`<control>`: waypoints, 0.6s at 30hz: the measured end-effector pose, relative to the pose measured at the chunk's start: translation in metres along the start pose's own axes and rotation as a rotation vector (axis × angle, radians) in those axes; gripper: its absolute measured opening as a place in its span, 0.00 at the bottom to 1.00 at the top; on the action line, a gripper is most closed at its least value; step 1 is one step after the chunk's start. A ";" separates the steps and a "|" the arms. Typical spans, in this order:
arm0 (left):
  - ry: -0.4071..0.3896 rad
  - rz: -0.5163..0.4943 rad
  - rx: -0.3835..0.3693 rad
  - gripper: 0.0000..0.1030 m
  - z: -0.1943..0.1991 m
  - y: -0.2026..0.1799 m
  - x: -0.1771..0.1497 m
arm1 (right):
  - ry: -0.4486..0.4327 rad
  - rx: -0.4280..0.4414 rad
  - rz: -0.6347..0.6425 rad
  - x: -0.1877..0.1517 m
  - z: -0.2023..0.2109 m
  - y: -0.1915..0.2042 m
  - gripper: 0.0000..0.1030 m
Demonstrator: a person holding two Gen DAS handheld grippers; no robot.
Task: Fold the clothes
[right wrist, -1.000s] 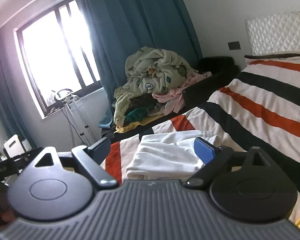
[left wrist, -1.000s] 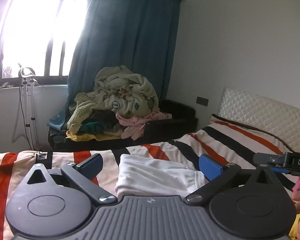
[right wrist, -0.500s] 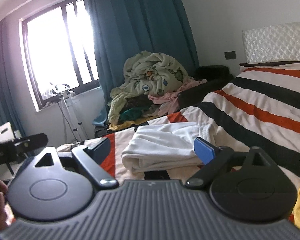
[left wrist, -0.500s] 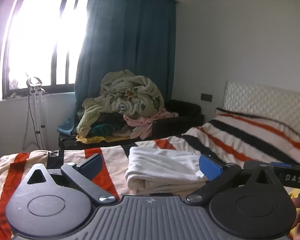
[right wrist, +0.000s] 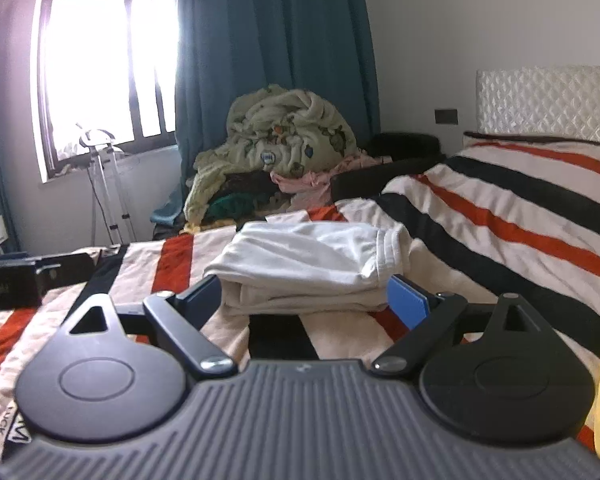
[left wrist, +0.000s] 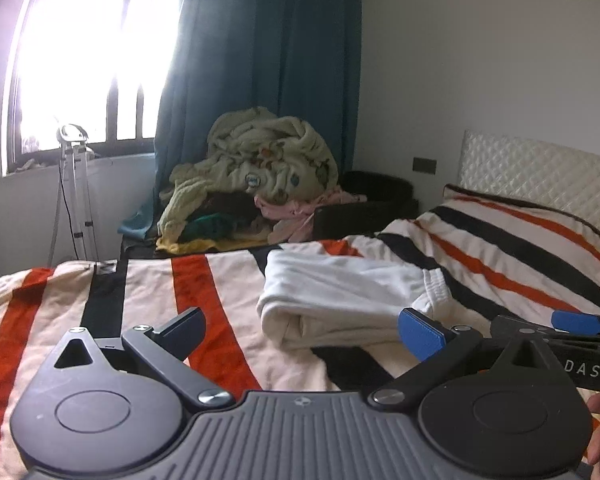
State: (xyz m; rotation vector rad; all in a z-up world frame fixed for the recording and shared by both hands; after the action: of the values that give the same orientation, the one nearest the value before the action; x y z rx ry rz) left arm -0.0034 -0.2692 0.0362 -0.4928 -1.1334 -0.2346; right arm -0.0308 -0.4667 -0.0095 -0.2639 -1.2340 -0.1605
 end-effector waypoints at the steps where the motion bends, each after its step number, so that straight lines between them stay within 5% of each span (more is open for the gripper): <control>1: 0.004 0.001 0.003 1.00 -0.002 0.001 -0.001 | 0.005 0.001 -0.001 -0.001 -0.002 0.000 0.89; 18: 0.017 -0.024 0.020 1.00 -0.007 -0.001 -0.009 | 0.032 -0.010 -0.017 -0.006 -0.008 -0.001 0.89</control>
State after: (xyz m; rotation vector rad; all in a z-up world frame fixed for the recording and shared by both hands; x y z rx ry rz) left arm -0.0019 -0.2741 0.0257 -0.4594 -1.1249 -0.2478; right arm -0.0261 -0.4699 -0.0176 -0.2587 -1.2038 -0.1845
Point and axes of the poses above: each gripper's, at about its wrist camera, not at the fingertips, and z roughly against the way its jaws point, y to its left, x to its top, the point moved 1 cm from there along -z, roughly the way its jaws point, and after that the axes turned 15 degrees about z, right-handed, at the moved point
